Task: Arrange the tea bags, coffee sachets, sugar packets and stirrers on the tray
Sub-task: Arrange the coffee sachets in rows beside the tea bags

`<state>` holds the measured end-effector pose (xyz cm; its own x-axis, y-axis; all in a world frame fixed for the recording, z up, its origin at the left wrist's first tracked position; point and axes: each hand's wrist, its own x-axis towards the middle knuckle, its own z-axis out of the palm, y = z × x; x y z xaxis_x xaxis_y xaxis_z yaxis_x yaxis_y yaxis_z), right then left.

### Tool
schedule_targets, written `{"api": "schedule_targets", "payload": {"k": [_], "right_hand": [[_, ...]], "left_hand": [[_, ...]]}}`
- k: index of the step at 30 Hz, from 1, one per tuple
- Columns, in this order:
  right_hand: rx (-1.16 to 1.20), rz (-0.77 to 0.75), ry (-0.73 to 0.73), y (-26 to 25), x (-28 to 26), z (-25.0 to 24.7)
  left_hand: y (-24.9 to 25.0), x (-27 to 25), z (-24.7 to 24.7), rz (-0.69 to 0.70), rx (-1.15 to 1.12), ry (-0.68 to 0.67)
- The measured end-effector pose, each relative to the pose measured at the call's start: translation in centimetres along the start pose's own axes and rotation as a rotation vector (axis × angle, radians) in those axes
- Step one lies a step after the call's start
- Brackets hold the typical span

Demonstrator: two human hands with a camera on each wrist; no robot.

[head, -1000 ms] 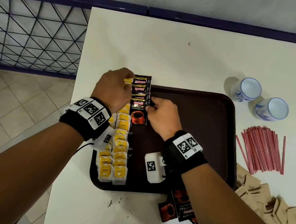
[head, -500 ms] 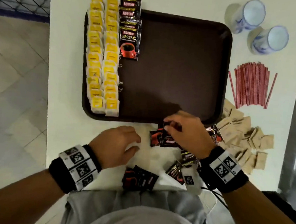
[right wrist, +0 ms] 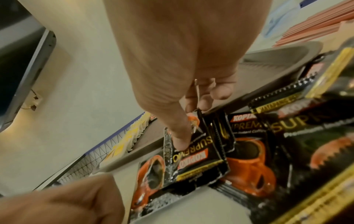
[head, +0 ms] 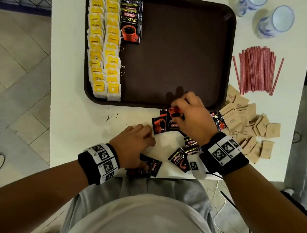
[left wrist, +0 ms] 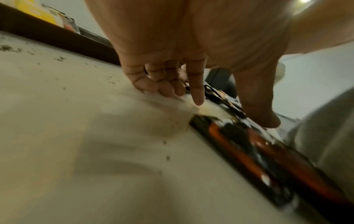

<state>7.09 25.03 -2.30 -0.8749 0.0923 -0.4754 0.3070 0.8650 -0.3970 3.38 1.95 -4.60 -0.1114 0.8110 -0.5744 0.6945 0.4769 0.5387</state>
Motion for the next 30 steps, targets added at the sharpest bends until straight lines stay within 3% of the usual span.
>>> {"api": "schedule_targets", "payload": {"k": [6, 12, 16, 23, 30], "right_hand": [[0.080, 0.039, -0.007, 0.4, 0.3, -0.5], [0.254, 0.044, -0.053, 0.7, 0.0, -1.8], [0.434, 0.131, -0.039, 1.4, -0.2, -3.3], [0.750, 0.205, 0.000, 1.6, -0.3, -4.1], [0.741, 0.265, 0.090, 1.6, 0.1, -3.9]], "left_hand": [[0.8, -0.3, 1.0, 0.043, 0.109, 0.037], [0.5, 0.0, 0.1, 0.011, 0.041, -0.022], [0.3, 0.0, 0.2, 0.009, 0.015, -0.005], [0.5, -0.5, 0.6, 0.041, 0.042, 0.052], [0.4, -0.5, 1.1, 0.105, 0.047, 0.234]]}}
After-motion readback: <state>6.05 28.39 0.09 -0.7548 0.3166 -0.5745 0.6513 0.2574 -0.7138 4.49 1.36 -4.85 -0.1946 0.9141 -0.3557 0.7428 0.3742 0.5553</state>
